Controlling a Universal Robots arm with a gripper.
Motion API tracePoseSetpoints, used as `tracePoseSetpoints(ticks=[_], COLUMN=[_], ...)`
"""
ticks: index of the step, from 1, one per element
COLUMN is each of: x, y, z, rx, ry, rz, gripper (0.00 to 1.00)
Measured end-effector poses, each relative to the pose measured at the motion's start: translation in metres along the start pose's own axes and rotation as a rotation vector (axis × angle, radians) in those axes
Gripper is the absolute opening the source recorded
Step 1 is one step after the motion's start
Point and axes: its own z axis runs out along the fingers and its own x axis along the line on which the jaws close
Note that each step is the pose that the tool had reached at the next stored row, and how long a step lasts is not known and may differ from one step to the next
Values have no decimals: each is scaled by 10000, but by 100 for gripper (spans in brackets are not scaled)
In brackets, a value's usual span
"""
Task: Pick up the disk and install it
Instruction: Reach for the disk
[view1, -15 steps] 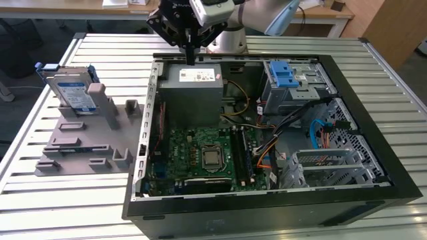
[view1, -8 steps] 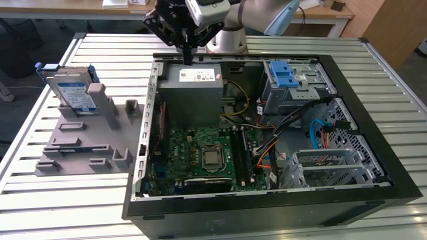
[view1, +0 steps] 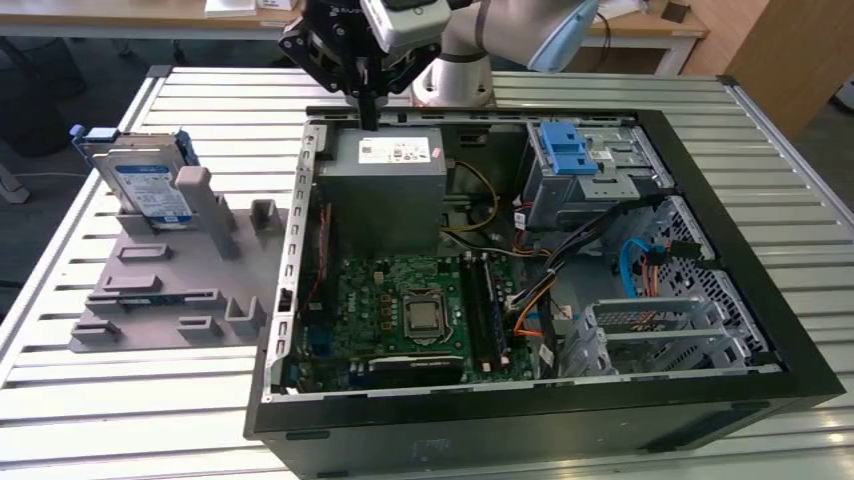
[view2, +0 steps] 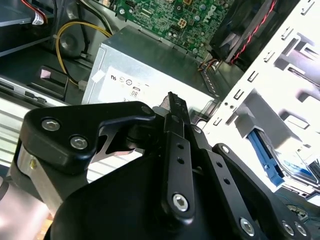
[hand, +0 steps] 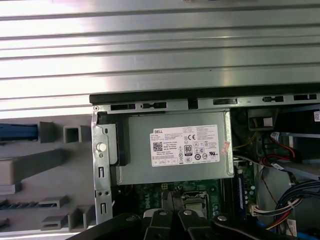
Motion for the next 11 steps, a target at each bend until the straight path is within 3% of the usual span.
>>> tracePoseSetpoints(ticks=[11], x=[57], y=[-4], z=[-1], rx=[0], ry=[1], rz=[0], gripper=[11])
